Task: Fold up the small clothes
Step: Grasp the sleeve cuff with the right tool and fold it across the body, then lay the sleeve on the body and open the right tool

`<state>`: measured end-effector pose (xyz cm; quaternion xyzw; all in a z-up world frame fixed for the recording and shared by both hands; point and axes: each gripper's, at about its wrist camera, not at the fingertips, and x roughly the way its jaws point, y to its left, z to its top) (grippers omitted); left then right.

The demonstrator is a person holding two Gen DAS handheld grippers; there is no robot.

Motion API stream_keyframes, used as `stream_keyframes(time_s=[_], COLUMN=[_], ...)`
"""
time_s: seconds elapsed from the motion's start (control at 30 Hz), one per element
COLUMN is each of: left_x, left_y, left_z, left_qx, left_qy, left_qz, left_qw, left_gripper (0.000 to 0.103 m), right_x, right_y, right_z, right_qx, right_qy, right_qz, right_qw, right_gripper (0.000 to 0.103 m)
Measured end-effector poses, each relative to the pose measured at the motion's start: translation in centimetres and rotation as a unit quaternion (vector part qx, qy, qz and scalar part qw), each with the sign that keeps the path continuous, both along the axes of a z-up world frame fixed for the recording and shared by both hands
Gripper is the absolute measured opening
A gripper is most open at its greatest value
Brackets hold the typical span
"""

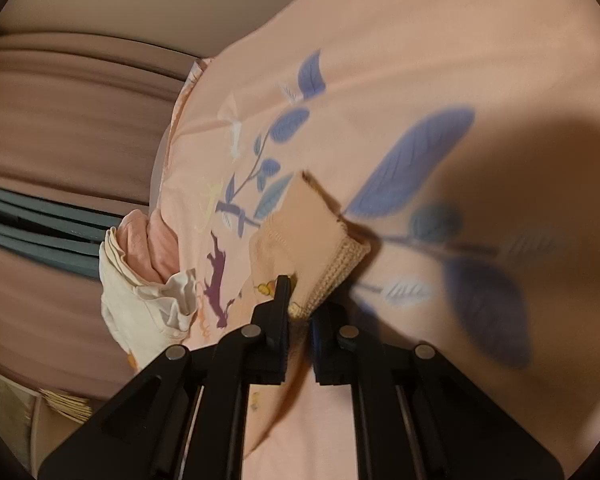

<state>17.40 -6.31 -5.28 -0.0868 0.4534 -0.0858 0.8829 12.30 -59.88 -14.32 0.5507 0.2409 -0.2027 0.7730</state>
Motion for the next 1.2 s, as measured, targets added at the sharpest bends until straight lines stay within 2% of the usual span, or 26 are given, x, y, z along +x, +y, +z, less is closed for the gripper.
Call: stream_keyframes(time_s=[0.1,0.17,0.2,0.23,0.3,0.43,0.53,0.63,0.73,0.77,0.8,0.87,0.93,1.0,1.07,1.13,1.2], left_x=[0.4,0.5,0.5,0.5,0.4,0.1,-0.3,-0.6,-1.1,-1.2,-1.4,-1.7,-2.0,-2.2,-2.3,-2.5,-2.5], left_y=[1.4,2.5,2.8,3.3,4.3,6.6,8.5,10.6,13.0,13.9,14.8,16.6,18.3,20.0,21.4,22.6,23.4], left_z=[-0.3,-0.2,-0.1,0.0,0.4,0.9,1.3,1.5,1.7,1.6,1.6,1.4,1.2,1.0,0.5,0.1,-0.2], left_qx=[0.002,-0.001,-0.002,-0.002,-0.007,-0.028,-0.033,-0.037,-0.039,-0.041,-0.043,-0.044,-0.045,-0.046,-0.047,-0.051,-0.053], left_qy=[0.007,0.008,0.008,0.006,0.007,0.005,0.0,-0.003,-0.006,-0.005,-0.005,-0.004,-0.003,-0.002,0.003,0.008,0.014], left_qz=[0.019,0.03,0.033,0.037,0.048,0.064,0.077,0.092,0.114,0.122,0.129,0.146,0.165,0.182,0.199,0.21,0.216], left_qw=[0.9998,0.9995,0.9994,0.9993,0.9988,0.9975,0.9965,0.9951,0.9927,0.9917,0.9907,0.9883,0.9853,0.9823,0.9788,0.9762,0.9749], left_gripper=[0.102,0.102,0.102,0.102,0.102,0.102,0.102,0.102,0.102,0.102,0.102,0.102,0.102,0.102,0.102,0.102,0.102], right_x=[0.5,1.9,2.7,3.2,5.1,9.9,12.4,15.1,17.5,17.5,18.2,18.9,19.4,19.1,20.1,20.4,20.5], right_y=[0.2,1.4,2.7,3.7,6.5,12.8,17.6,23.9,31.3,32.9,35.9,39.1,43.7,47.9,50.7,53.5,55.8], right_z=[1.3,3.3,5.6,6.4,10.3,15.7,18.3,20.3,21.2,21.2,20.9,19.7,18.0,15.5,13.3,10.0,6.0], right_qx=[-0.022,-0.072,-0.11,-0.124,-0.166,-0.223,-0.247,-0.275,-0.319,-0.327,-0.343,-0.358,-0.38,-0.405,-0.413,-0.426,-0.433], right_qy=[0.023,0.027,0.019,0.011,-0.008,-0.022,-0.035,-0.047,-0.049,-0.049,-0.048,-0.047,-0.044,-0.035,-0.02,0.016,0.062], right_qz=[0.014,0.038,0.061,0.074,0.115,0.185,0.229,0.278,0.327,0.337,0.356,0.382,0.417,0.455,0.485,0.52,0.567], right_qw=[0.999,0.996,0.992,0.989,0.979,0.957,0.941,0.919,0.888,0.881,0.868,0.85,0.825,0.792,0.771,0.74,0.698], right_gripper=[0.008,0.007,0.007,0.007,0.007,0.007,0.006,0.006,0.006,0.006,0.006,0.006,0.006,0.007,0.01,0.01,0.024])
